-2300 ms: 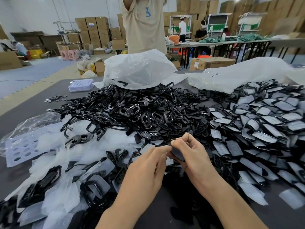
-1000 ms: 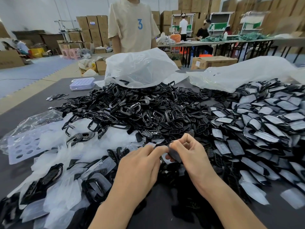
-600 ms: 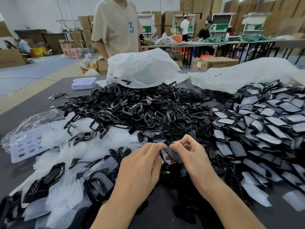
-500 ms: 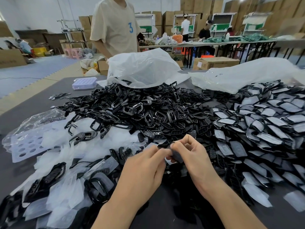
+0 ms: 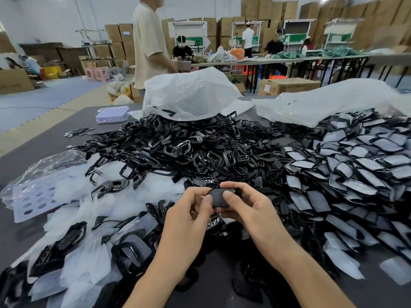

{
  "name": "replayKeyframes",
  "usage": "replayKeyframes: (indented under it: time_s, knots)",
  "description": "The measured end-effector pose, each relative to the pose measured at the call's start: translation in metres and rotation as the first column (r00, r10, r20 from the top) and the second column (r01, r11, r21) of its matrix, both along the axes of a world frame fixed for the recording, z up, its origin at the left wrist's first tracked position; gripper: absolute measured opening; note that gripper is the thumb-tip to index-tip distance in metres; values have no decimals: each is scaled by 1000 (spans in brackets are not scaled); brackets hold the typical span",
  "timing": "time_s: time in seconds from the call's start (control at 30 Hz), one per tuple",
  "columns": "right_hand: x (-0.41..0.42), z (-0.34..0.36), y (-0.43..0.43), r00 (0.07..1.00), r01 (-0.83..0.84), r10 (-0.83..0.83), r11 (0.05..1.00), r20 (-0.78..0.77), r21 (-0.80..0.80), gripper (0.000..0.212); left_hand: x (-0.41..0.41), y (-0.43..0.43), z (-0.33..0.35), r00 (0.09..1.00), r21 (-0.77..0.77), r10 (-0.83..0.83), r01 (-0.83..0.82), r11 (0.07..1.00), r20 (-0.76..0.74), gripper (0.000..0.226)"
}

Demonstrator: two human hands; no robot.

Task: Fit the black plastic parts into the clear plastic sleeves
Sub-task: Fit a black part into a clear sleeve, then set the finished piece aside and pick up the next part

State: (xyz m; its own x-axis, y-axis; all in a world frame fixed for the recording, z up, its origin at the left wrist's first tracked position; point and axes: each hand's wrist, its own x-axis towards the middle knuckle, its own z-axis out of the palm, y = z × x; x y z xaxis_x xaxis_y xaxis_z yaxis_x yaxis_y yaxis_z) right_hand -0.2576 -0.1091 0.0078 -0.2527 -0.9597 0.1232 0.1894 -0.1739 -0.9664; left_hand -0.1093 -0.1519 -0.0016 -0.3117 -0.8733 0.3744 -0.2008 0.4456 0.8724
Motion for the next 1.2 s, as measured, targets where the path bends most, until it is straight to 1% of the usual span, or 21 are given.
replayKeyframes:
  time_s: [0.13, 0.23, 0.3, 0.37, 0.4, 0.43, 0.5, 0.57, 0.6, 0.63, 0.7, 0.73, 0.77, 0.8, 0.9, 0.93, 1.0, 1.03, 1.1, 1.17, 1.2]
  knots:
    - [-2, -2, -1, 999, -29, 29, 999, 29, 15, 27, 0, -2, -2, 999, -4, 32, -32, 999, 6, 15]
    - [-2, -3, -1, 999, -36, 36, 999, -22, 13, 29, 0, -2, -5, 999, 1, 42, -42, 999, 12, 13]
    - [-3, -4, 1, 990, 2, -1, 1000, -139, 6, 28, 1, -3, -7, 998, -4, 53, -52, 999, 18, 13]
    - [-6, -6, 2, 942, 47, -42, 999, -332, 7, 22, 1, -5, -8, 997, -15, 66, -66, 998, 31, 14]
    - [-8, -7, 3, 920, 58, -50, 998, -390, 9, 18, 1, -6, -9, 997, -18, 68, -68, 998, 39, 15]
    - [-10, -7, 2, 913, 74, -67, 997, -402, 4, 16, 1, -6, -10, 997, -22, 64, -63, 998, 45, 17]
    - [-19, -3, 1, 924, 154, -159, 987, -346, -43, 14, 1, -4, -11, 998, -30, 40, -39, 999, 44, 22]
    - [-38, 3, 2, 909, 351, -369, 928, -195, -123, 15, 1, -2, -10, 999, -33, 17, -15, 999, 49, 27]
    - [-50, 7, 5, 863, 477, -496, 862, -92, -173, 17, 2, -1, -9, 998, -35, 10, -8, 999, 59, 28]
    - [-63, 10, 8, 792, 599, -611, 772, 11, -214, 26, 2, 0, -8, 997, -38, 6, -3, 999, 74, 28]
    - [-86, 15, 16, 640, 764, -754, 602, 149, -234, 60, 2, 1, -6, 995, -44, 5, -1, 999, 102, 26]
    - [-93, 15, 20, 591, 803, -787, 553, 176, -224, 71, 2, 3, -6, 993, -43, 5, 0, 999, 115, 26]
    - [-96, 15, 21, 569, 819, -803, 534, 176, -210, 75, 2, 4, -5, 991, -39, 5, 0, 999, 134, 26]
    - [-95, 14, 20, 573, 816, -806, 543, 150, -197, 72, 2, 6, -4, 986, -36, 8, -2, 999, 164, 25]
    - [-76, 8, 11, 683, 701, -728, 678, -66, -221, 49, 2, 7, -5, 954, -82, 42, -19, 996, 296, 29]
    - [-67, 4, 8, 708, 639, -680, 732, -191, -237, 44, 2, 8, -5, 928, -155, 92, -37, 987, 362, 31]
    - [-49, -3, 4, 699, 487, -537, 841, -473, -236, 40, 3, 7, -5, 837, -349, 237, -59, 935, 494, 34]
    - [-41, -6, 3, 661, 404, -446, 889, -604, -215, 41, 4, 5, -6, 781, -416, 304, -63, 907, 545, 36]
    - [-32, -16, 0, 507, 264, -243, 957, -827, -119, 49, 6, -2, -8, 674, -457, 396, -96, 884, 623, 40]
    - [-27, -25, -3, 296, 225, -60, 974, -953, 9, 55, 8, -8, -11, 613, -445, 426, -133, 886, 666, 42]
    - [-26, -27, -4, 229, 236, -9, 971, -973, 47, 55, 8, -10, -11, 592, -447, 433, -133, 884, 680, 44]
